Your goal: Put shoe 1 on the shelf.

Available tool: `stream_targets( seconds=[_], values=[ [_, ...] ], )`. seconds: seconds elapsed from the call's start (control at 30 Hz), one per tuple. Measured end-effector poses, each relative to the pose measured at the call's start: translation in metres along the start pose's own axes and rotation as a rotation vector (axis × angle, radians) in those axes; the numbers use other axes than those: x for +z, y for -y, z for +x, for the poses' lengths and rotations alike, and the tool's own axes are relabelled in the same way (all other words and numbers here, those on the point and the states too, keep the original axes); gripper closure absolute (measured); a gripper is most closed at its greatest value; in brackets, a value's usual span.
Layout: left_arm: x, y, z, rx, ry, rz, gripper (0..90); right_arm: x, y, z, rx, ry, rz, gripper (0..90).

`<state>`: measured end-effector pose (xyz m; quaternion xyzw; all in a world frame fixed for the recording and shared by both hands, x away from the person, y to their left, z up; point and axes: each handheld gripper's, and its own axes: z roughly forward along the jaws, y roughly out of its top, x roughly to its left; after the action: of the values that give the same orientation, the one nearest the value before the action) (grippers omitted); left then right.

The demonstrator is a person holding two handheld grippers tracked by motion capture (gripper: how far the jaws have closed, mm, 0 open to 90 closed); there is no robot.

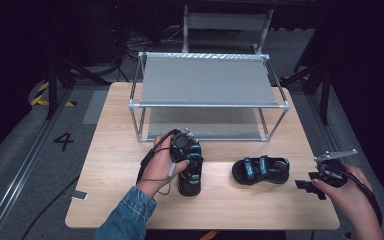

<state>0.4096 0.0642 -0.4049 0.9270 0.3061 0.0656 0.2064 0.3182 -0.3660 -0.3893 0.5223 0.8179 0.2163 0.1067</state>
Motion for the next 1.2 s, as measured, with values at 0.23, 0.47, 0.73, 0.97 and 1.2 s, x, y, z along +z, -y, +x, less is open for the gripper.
stream_targets(
  seconds=[0.23,0.47,0.73,0.97,1.2],
  values=[
    [-0.002,0.0,0.0,0.01,-0.002,0.014,51.9,0.0,0.0,0.0,0.003,0.0,0.0,36.9],
    [-0.01,-0.001,-0.005,0.027,0.009,-0.011,70.8,0.0,0.0,0.0,-0.004,0.001,0.0,36.9],
    [-0.031,-0.006,-0.012,0.017,0.05,-0.036,71.4,0.0,-0.001,-0.001,0.0,-0.002,-0.002,36.8],
    [-0.051,-0.01,-0.02,0.029,0.043,-0.032,71.4,0.0,-0.003,-0.002,-0.007,-0.006,-0.01,36.6],
    [-0.069,-0.015,-0.021,0.022,0.056,-0.03,71.2,0.001,-0.003,-0.003,-0.005,-0.018,0.005,35.0]
  ],
)
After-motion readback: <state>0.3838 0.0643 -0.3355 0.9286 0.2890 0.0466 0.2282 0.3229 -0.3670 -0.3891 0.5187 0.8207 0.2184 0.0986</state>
